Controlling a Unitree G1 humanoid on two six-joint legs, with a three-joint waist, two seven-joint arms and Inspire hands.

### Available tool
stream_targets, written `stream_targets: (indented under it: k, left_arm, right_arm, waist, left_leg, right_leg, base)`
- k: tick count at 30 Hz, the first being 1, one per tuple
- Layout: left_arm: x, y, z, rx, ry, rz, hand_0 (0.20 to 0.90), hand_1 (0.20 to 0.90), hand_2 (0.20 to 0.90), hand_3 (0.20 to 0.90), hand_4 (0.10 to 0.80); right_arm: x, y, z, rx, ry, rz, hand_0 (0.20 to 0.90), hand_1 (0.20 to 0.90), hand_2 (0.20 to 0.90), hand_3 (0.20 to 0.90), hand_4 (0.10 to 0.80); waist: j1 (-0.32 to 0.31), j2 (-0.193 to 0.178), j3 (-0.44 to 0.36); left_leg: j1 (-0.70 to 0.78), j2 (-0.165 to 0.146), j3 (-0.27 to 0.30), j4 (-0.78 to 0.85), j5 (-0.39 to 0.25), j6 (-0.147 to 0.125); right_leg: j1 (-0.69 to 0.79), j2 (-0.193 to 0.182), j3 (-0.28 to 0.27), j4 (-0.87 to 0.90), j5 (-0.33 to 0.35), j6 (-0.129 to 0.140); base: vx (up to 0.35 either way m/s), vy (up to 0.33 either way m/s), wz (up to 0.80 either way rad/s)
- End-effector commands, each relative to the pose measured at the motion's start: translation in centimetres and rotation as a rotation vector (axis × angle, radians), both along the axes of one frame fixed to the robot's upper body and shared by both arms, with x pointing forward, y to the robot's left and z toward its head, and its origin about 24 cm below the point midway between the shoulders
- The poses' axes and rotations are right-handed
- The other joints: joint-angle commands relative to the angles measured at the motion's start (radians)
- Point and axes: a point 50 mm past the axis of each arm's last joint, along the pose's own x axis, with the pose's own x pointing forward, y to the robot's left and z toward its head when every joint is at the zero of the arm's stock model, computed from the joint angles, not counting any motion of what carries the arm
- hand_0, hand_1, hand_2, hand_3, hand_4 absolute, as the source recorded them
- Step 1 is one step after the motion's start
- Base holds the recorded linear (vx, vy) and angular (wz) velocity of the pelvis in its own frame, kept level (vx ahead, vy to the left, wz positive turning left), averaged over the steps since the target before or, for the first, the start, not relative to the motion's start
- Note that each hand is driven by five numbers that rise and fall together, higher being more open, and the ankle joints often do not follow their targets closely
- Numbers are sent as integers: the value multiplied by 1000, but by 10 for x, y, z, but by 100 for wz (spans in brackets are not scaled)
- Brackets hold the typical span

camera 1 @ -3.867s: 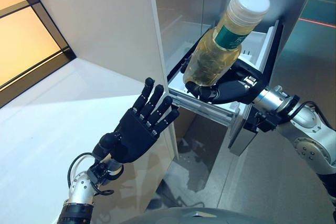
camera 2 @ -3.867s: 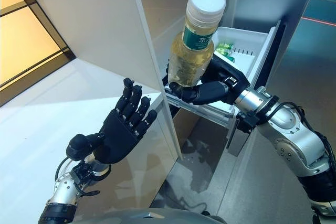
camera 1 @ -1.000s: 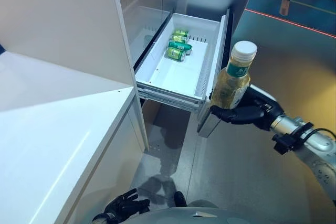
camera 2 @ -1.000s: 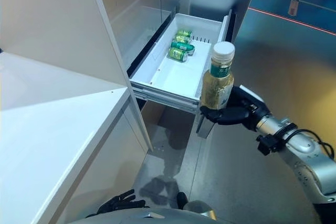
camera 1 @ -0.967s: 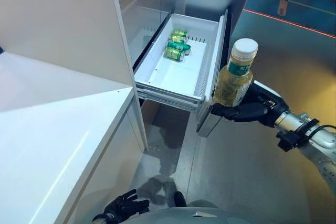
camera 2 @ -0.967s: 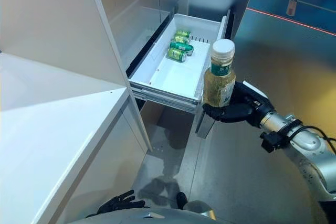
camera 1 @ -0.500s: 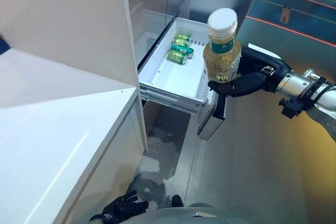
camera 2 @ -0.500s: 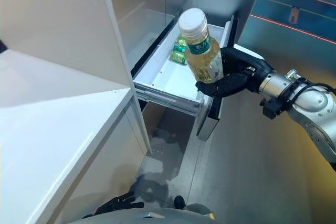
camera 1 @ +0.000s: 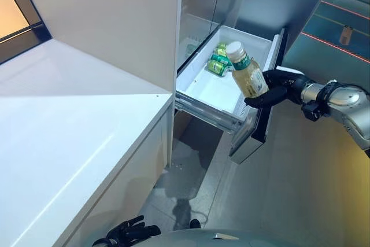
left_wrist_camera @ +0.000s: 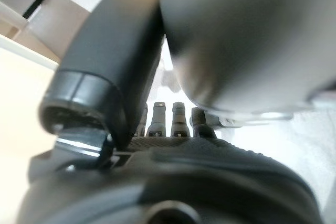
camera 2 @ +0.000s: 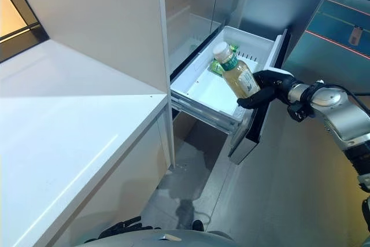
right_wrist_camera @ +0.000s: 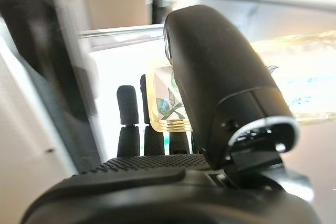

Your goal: Put drinks into fridge and close the fridge

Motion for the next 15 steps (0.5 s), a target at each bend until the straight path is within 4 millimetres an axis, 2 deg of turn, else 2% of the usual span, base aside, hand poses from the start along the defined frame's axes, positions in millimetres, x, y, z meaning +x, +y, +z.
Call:
stream_targets:
  k: [1,5,8,15]
  left_arm:
    - [-45,36,5,118,198,-86,900,900,900,900,800]
    - [-35,47,11,152,179,-99,900,900,900,900,800]
    - [-26,53,14,169,154,-102,900,900,900,900,800]
    - [-9,63,22,165,94,-82,900,900,900,900,800]
  right_arm:
    - [26,7,101,37,-378,11,300,300,300,200,100]
    - [33,-14,97,6,-349,-79,300,300,300,200,100]
    - [35,-24,100,-21,-347,-105,300,300,300,200,100]
    - [42,-20,118,-67,-399,-98,300,300,300,200,100]
  waist:
    - [51,-9,-12]
    - [73,8,16]
    - [84,23,40]
    - [94,61,100]
  left_leg:
    - [-15,-24,-58,2,-74,11]
    - [-37,-23,-76,4,-64,9]
    - [-61,-22,-86,7,-53,8]
    - [-112,-23,-104,11,-31,2]
  right_leg:
    - [2,3,-59,16,-17,69]
    - [-13,3,-63,18,-16,65]
    - [-33,4,-65,23,-14,60]
    - [-81,7,-64,39,-15,49]
  base:
    - [39,-52,16]
    - [1,-52,13]
    - [-32,-49,4]
    - [-71,-13,9]
